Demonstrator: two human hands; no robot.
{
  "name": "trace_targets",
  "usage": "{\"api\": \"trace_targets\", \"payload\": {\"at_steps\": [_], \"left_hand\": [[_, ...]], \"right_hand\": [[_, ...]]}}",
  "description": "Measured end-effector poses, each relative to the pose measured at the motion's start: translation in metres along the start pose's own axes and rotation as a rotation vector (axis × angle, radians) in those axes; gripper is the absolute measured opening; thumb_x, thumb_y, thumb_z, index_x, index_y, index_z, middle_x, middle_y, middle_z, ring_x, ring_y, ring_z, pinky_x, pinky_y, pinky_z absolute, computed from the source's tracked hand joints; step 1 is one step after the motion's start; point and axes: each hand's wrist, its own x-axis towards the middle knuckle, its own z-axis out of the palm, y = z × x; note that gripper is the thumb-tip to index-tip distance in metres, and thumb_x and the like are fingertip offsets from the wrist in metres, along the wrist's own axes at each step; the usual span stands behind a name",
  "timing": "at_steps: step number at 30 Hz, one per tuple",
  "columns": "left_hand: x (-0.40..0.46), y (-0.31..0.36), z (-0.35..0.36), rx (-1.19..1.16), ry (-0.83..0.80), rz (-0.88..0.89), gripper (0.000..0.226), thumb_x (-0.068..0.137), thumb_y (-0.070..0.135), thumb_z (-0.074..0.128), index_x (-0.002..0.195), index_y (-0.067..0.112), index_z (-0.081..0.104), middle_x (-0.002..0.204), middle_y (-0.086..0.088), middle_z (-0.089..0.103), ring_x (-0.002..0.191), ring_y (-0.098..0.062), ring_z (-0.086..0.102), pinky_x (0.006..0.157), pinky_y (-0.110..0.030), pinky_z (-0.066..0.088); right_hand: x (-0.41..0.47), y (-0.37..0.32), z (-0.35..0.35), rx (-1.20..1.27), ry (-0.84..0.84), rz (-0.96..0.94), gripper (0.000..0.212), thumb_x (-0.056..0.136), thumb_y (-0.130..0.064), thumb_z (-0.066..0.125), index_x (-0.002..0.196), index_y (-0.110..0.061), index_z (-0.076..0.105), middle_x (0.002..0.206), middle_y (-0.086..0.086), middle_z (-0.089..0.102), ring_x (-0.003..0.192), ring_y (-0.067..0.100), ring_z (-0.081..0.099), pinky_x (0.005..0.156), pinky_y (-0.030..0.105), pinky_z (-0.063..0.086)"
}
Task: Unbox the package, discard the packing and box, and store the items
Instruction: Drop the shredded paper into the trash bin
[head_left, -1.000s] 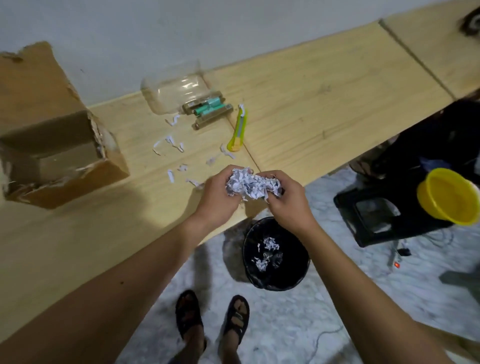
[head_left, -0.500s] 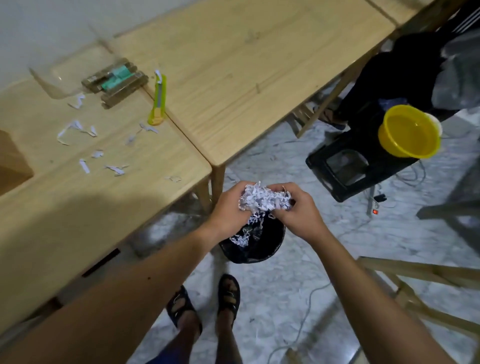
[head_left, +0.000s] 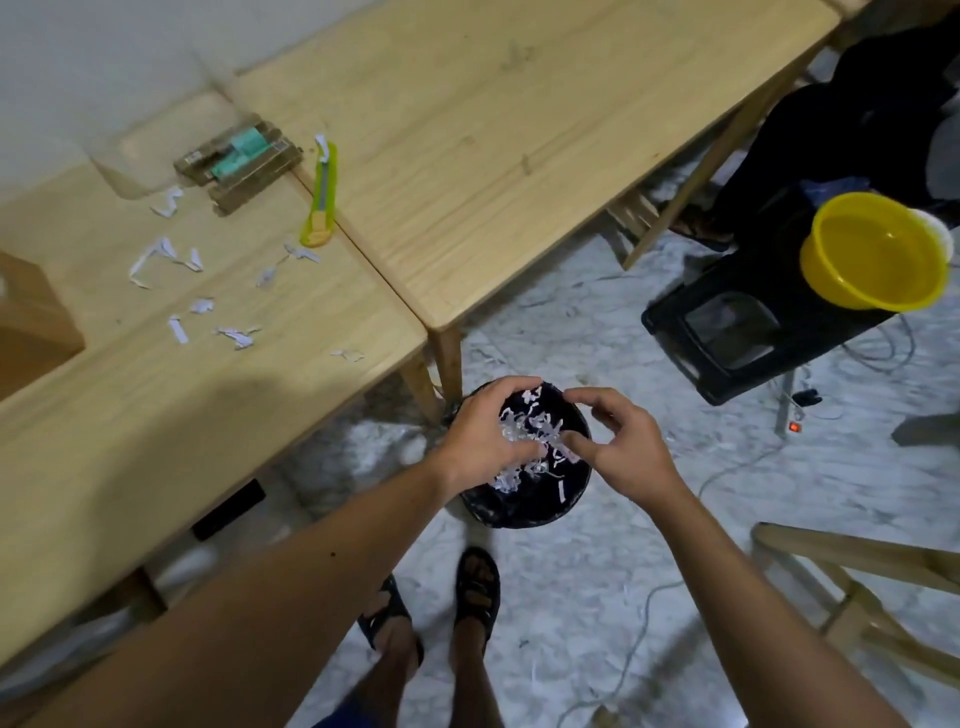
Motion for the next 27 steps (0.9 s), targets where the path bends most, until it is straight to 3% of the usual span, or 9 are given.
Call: {"api": "trace_targets", "payload": {"at_steps": [3, 8, 11, 13, 15, 19, 24, 27], "left_hand": [[-0.002, 0.002, -0.004, -0.021, 0.028, 0.003, 0.073, 0.077, 0.019, 0.091, 0.14, 0.034, 0.056, 0.139, 0.012, 0.059, 0.128, -0.007, 0.057, 0.11, -0.032, 0.049], [-0.007, 0.007, -0.033, -0.006, 0.105, 0.045, 0.059, 0.087, 0.016, 0.082, 0.139, 0.03, 0.058, 0.14, 0.016, 0.059, 0.127, 0.004, 0.052, 0.108, -0.014, 0.04], [-0.018, 0.009, -0.064, 0.027, 0.169, 0.072, 0.057, 0.09, 0.021, 0.079, 0.14, 0.034, 0.057, 0.145, 0.017, 0.057, 0.136, 0.002, 0.049, 0.115, -0.023, 0.037], [-0.029, 0.012, -0.088, 0.011, 0.231, 0.076, 0.053, 0.091, 0.021, 0.078, 0.138, 0.036, 0.059, 0.137, 0.019, 0.064, 0.124, 0.006, 0.058, 0.102, -0.018, 0.045], [-0.043, 0.015, -0.11, -0.003, 0.291, 0.087, 0.046, 0.094, 0.021, 0.074, 0.135, 0.039, 0.061, 0.125, 0.02, 0.07, 0.109, 0.009, 0.066, 0.091, -0.015, 0.053], [-0.074, 0.004, -0.16, 0.102, 0.522, 0.177, 0.035, 0.093, 0.025, 0.073, 0.127, 0.035, 0.067, 0.118, 0.016, 0.073, 0.108, -0.001, 0.07, 0.094, -0.033, 0.061], [-0.113, -0.048, -0.219, 0.308, 0.884, 0.166, 0.044, 0.088, 0.025, 0.078, 0.128, 0.018, 0.062, 0.125, 0.003, 0.065, 0.116, -0.018, 0.065, 0.099, -0.036, 0.053], [-0.128, -0.085, -0.241, 0.421, 0.922, 0.096, 0.049, 0.089, 0.024, 0.071, 0.133, 0.007, 0.058, 0.137, -0.008, 0.061, 0.132, -0.028, 0.056, 0.113, -0.04, 0.044]], "right_hand": [[0.002, 0.0, -0.002, 0.02, 0.005, -0.001, 0.04, 0.083, -0.004, 0.082, 0.118, -0.019, 0.074, 0.124, -0.006, 0.072, 0.114, -0.008, 0.064, 0.095, 0.007, 0.047], [0.013, -0.02, -0.002, -0.006, 0.012, -0.06, 0.035, 0.085, -0.005, 0.082, 0.115, -0.022, 0.074, 0.12, -0.011, 0.072, 0.115, 0.002, 0.066, 0.109, 0.032, 0.051], [0.026, -0.042, 0.006, -0.006, -0.007, -0.096, 0.035, 0.086, -0.009, 0.081, 0.116, -0.025, 0.073, 0.12, -0.013, 0.072, 0.117, 0.01, 0.067, 0.109, 0.042, 0.052], [0.035, -0.064, 0.014, 0.004, -0.021, -0.128, 0.034, 0.087, -0.012, 0.081, 0.117, -0.026, 0.073, 0.12, -0.011, 0.073, 0.117, 0.012, 0.067, 0.109, 0.043, 0.052], [0.045, -0.09, 0.023, 0.016, -0.022, -0.186, 0.034, 0.088, -0.012, 0.081, 0.118, -0.025, 0.072, 0.118, -0.008, 0.073, 0.115, 0.012, 0.068, 0.107, 0.043, 0.053], [0.063, -0.148, 0.056, 0.03, -0.061, -0.3, 0.032, 0.089, -0.015, 0.08, 0.119, -0.022, 0.072, 0.118, -0.008, 0.073, 0.114, 0.011, 0.068, 0.105, 0.037, 0.054], [0.082, -0.194, 0.118, -0.032, -0.204, -0.349, 0.044, 0.084, -0.021, 0.085, 0.124, -0.028, 0.07, 0.124, -0.012, 0.068, 0.118, 0.004, 0.062, 0.1, 0.021, 0.05], [0.09, -0.196, 0.144, -0.16, -0.289, -0.395, 0.048, 0.079, -0.019, 0.088, 0.124, -0.024, 0.07, 0.121, -0.01, 0.069, 0.108, 0.004, 0.063, 0.092, 0.02, 0.05]]}}
